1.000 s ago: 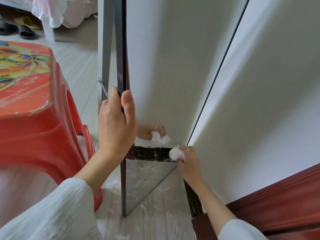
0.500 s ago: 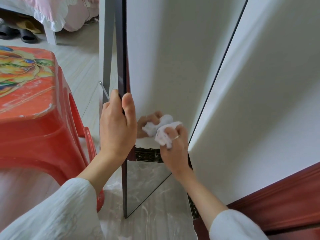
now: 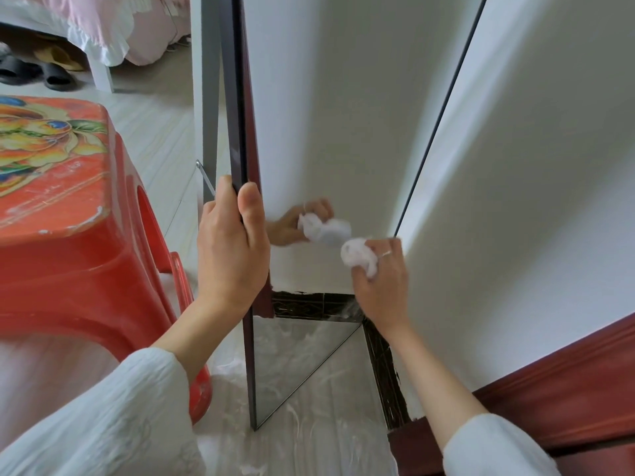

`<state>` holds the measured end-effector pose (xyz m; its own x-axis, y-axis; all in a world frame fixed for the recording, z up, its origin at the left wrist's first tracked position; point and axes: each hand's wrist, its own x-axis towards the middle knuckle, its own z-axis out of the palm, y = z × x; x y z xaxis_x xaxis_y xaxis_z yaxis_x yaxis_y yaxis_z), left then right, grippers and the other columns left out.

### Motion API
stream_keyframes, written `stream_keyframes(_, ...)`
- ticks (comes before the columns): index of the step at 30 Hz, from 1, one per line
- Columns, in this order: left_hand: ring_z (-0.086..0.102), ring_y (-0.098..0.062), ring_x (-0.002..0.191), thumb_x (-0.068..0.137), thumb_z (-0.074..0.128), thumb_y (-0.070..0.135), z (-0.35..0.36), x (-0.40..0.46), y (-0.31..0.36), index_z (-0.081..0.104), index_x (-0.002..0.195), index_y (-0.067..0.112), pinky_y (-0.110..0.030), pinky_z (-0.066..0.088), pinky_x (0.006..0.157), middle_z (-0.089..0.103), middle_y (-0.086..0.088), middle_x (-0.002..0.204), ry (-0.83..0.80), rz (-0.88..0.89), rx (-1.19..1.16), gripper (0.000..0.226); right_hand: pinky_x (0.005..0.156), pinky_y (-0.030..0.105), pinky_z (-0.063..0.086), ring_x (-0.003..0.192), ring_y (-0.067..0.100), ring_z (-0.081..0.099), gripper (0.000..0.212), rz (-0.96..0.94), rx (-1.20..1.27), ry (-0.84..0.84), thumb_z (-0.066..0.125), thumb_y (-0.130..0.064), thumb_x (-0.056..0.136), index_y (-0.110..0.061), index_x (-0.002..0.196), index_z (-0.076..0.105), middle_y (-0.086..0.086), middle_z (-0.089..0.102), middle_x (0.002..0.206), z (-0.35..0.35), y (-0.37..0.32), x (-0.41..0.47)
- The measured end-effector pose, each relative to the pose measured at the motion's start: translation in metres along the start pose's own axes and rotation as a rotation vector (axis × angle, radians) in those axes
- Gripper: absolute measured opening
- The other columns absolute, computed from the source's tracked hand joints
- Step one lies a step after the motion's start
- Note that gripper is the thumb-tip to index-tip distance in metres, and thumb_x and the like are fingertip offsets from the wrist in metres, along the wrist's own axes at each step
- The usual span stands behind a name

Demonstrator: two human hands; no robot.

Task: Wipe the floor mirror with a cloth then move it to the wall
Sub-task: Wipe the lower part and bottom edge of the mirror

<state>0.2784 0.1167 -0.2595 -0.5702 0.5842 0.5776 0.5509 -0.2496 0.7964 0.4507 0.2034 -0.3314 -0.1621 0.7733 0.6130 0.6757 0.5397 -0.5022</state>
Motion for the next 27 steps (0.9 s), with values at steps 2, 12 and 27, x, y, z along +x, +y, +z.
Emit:
stream_keyframes(2,0.041,-0.018,0.067,0.078,0.002,0.07,-0.001,0.0,-0.001,0.04,0.082,0.008,-0.018,0.031,0.058,0.036,0.011,0.064,-0.01,0.003,0.006,0.073,0.056,0.011,0.034,0.071,0.019,0.049,0.026,-0.07,0.085,0.124,0.043,-0.022,0.073,-0.01,0.094,0.053,0.014,0.051,0.093,-0.007,-0.024,0.024)
stream_keyframes(12,0.034,-0.005,0.06,0.078,0.006,0.068,-0.003,-0.001,-0.001,0.033,0.078,0.018,-0.024,0.027,0.056,0.032,0.012,0.062,-0.051,-0.021,-0.021,0.057,0.062,0.009,0.035,0.079,0.013,0.041,0.024,-0.309,0.104,-0.065,0.063,-0.009,0.071,-0.017,0.089,0.049,0.009,0.044,0.09,0.05,-0.043,-0.053)
stream_keyframes(27,0.041,-0.006,0.096,0.095,0.028,0.024,-0.029,-0.019,-0.011,0.049,0.106,0.003,-0.007,0.032,0.084,0.042,0.001,0.107,-0.074,0.096,0.087,0.031,0.057,0.022,0.044,0.069,0.021,0.055,0.031,-0.262,-0.006,-0.248,0.045,-0.021,0.071,-0.007,0.094,0.059,0.01,0.056,0.089,0.001,-0.034,-0.027)
